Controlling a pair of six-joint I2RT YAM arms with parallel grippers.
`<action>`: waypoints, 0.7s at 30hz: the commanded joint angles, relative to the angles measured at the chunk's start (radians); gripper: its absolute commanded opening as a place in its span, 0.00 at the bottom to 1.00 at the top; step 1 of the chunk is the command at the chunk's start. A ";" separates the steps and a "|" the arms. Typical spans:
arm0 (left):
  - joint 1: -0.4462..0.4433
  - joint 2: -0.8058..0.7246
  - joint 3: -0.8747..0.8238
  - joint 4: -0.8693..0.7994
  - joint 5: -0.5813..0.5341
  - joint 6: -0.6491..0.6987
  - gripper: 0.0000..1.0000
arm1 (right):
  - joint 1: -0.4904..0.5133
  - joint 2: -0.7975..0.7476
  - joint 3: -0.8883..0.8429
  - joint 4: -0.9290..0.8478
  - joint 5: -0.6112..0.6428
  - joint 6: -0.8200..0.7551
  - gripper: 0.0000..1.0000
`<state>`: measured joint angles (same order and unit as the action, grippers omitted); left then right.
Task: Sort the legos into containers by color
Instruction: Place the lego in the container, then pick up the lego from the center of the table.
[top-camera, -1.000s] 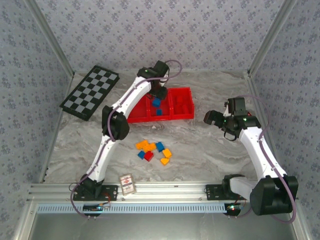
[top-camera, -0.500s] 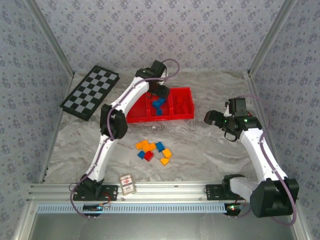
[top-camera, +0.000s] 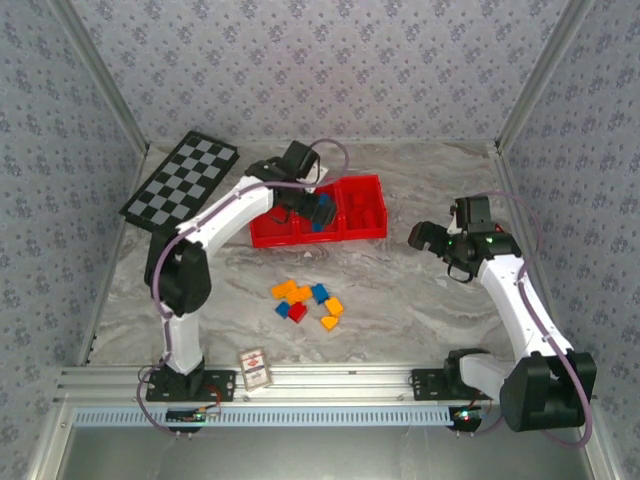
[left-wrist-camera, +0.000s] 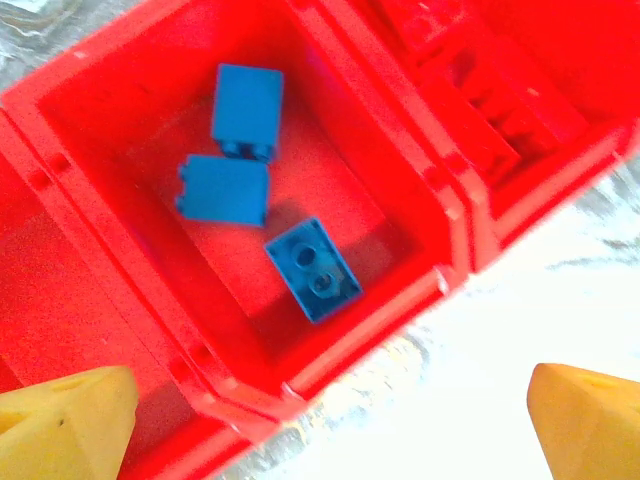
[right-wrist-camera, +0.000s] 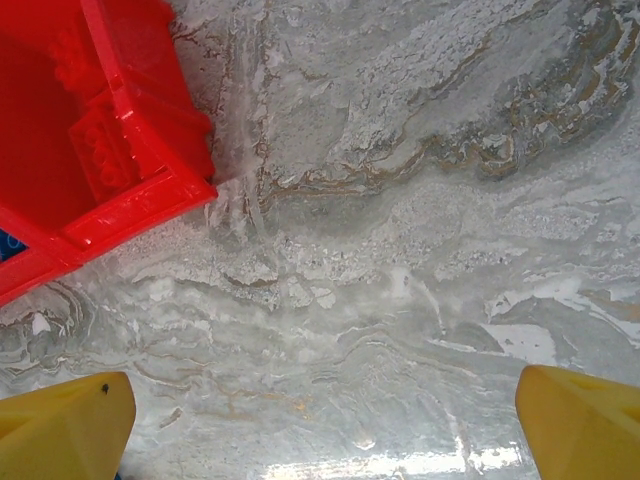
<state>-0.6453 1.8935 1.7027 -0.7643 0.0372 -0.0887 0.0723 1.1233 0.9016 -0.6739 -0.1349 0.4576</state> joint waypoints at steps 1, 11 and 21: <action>-0.065 -0.051 -0.084 -0.002 -0.002 0.045 1.00 | 0.007 0.017 -0.009 0.022 -0.015 0.023 1.00; -0.237 -0.076 -0.226 -0.163 -0.037 0.223 0.91 | 0.028 0.026 -0.006 0.036 -0.022 0.031 1.00; -0.255 -0.050 -0.268 -0.240 -0.023 0.273 0.84 | 0.032 0.012 -0.002 0.024 -0.014 0.030 1.00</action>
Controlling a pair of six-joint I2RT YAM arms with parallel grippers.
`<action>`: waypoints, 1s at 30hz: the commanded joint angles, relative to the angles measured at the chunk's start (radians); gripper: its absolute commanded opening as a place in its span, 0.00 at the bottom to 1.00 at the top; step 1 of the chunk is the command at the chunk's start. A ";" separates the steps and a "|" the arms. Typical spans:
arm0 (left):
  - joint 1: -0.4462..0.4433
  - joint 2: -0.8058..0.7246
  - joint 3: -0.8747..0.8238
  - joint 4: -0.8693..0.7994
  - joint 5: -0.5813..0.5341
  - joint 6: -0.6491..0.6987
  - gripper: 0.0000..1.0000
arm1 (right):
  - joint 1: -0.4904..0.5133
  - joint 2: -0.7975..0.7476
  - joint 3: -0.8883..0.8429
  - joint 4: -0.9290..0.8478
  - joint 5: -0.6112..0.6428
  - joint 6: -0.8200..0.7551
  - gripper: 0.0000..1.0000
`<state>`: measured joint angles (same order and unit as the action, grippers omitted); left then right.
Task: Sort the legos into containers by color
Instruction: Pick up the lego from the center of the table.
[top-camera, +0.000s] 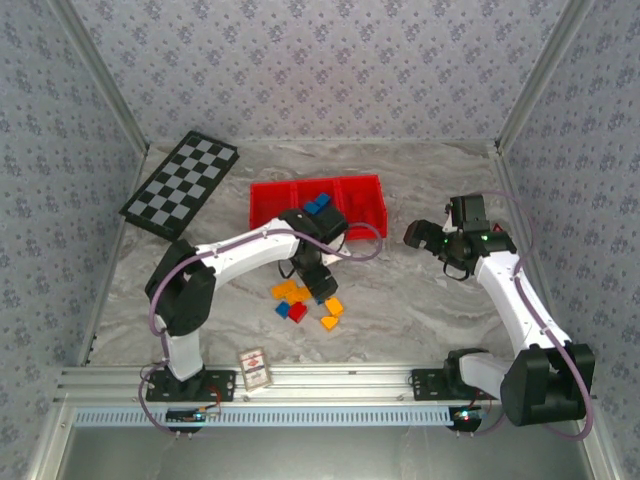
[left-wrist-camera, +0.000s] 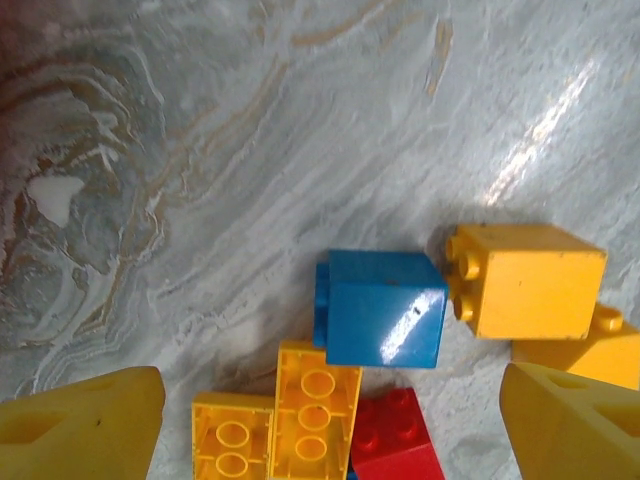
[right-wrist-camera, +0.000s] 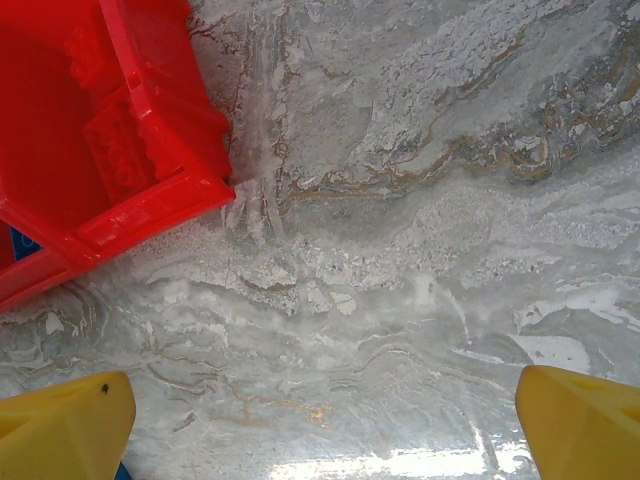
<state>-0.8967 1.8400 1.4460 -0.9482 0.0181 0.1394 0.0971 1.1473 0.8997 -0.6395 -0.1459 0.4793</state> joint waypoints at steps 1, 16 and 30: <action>-0.002 0.007 -0.015 -0.057 -0.006 0.049 0.84 | 0.007 -0.011 0.001 -0.011 -0.003 0.010 1.00; -0.018 0.083 -0.008 -0.055 -0.004 0.091 0.82 | 0.010 -0.009 0.005 -0.015 0.002 0.015 1.00; -0.034 0.168 0.052 -0.038 -0.019 0.092 0.78 | 0.008 -0.011 0.003 -0.018 0.006 0.012 1.00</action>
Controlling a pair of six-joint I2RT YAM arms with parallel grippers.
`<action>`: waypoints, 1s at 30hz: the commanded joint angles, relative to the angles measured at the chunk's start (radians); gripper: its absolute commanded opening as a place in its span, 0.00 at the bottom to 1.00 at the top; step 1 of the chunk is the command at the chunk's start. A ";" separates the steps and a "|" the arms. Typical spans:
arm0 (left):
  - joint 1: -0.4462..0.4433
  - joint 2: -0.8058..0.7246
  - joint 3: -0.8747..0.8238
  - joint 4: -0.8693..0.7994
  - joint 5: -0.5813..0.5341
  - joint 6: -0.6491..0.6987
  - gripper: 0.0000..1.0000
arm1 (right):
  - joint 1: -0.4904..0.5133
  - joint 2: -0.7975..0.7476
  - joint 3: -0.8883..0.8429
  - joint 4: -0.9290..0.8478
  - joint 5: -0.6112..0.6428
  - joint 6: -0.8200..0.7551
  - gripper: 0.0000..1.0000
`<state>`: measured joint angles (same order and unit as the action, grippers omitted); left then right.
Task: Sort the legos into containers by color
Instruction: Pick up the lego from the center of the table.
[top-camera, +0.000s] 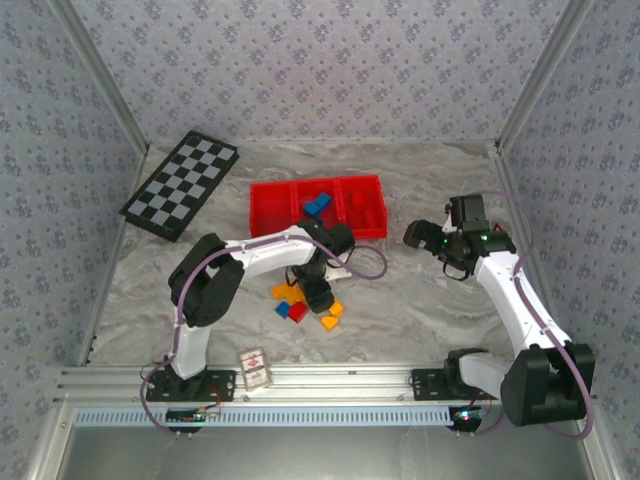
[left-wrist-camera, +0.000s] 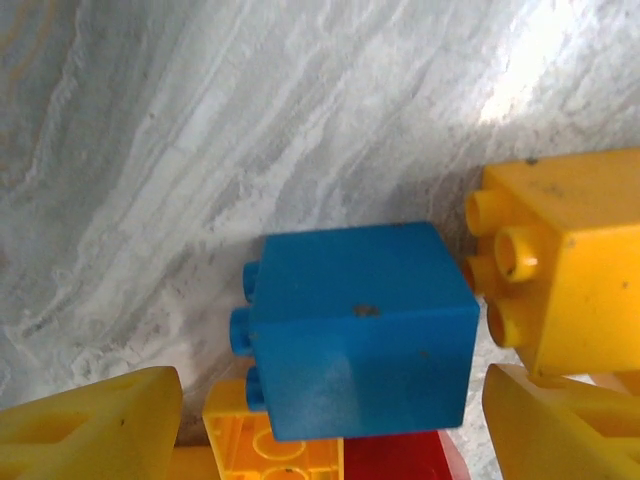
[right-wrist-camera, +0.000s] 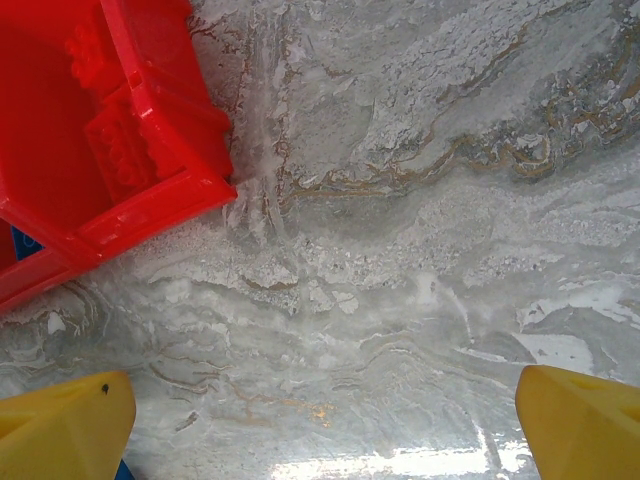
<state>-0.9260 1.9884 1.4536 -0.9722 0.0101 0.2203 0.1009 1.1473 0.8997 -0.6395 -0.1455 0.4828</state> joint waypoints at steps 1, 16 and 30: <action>-0.006 0.026 0.049 -0.014 -0.017 0.011 0.77 | 0.005 -0.011 0.003 -0.018 0.006 0.007 1.00; 0.003 0.081 0.103 -0.020 -0.056 0.006 0.62 | -0.001 -0.012 0.008 -0.022 0.004 0.004 1.00; 0.087 -0.030 0.135 0.025 -0.022 -0.051 0.45 | -0.003 -0.013 0.002 -0.017 0.003 0.004 1.00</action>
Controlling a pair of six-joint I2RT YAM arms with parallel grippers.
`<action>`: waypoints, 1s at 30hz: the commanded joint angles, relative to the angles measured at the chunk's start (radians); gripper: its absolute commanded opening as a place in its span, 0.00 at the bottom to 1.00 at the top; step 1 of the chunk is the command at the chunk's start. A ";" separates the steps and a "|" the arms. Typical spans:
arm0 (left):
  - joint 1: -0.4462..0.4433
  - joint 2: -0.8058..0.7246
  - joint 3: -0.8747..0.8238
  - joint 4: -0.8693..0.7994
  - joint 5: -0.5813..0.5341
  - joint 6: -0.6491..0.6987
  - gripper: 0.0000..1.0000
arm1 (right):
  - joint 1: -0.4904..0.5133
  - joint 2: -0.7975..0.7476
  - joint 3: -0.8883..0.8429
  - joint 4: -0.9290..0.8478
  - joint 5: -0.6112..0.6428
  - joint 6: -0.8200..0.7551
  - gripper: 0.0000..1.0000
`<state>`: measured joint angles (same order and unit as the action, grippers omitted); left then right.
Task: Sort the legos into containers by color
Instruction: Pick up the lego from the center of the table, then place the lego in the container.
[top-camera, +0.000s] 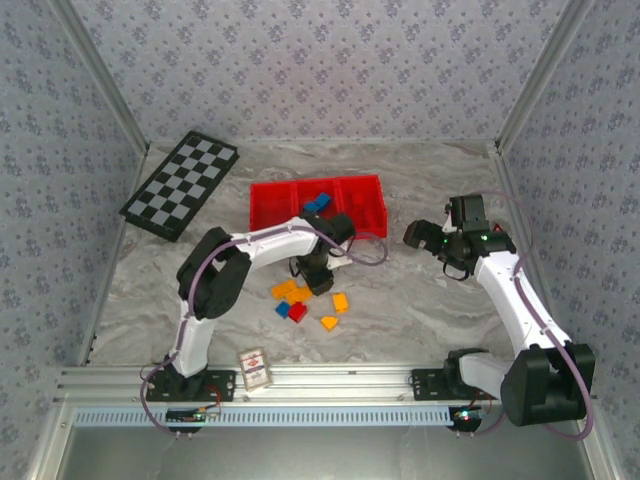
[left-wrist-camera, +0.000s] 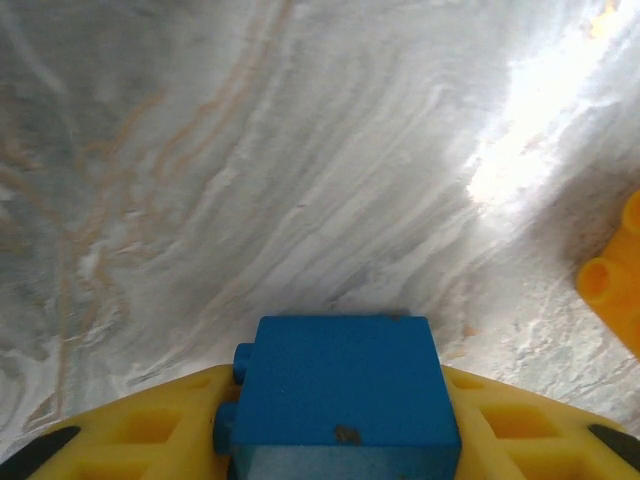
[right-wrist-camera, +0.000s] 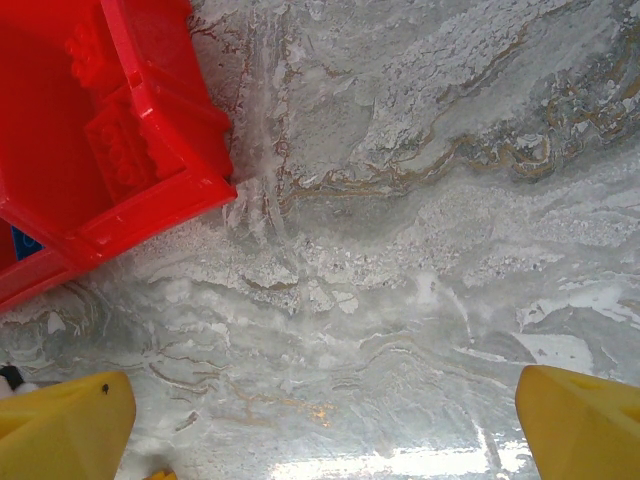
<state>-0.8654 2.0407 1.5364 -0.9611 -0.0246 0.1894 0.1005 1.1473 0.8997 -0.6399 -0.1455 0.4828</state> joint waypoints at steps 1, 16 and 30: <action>0.035 -0.089 0.067 0.016 -0.004 -0.026 0.45 | -0.002 -0.013 0.001 -0.017 0.002 0.002 1.00; 0.121 0.085 0.572 -0.062 -0.220 0.053 0.44 | -0.005 -0.016 -0.002 -0.037 -0.011 -0.011 1.00; 0.219 0.214 0.653 0.001 -0.151 -0.042 0.46 | -0.050 -0.029 -0.019 -0.052 -0.029 -0.038 1.00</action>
<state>-0.6598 2.2730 2.1998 -0.9901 -0.2043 0.1669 0.0601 1.1347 0.8925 -0.6662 -0.1570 0.4633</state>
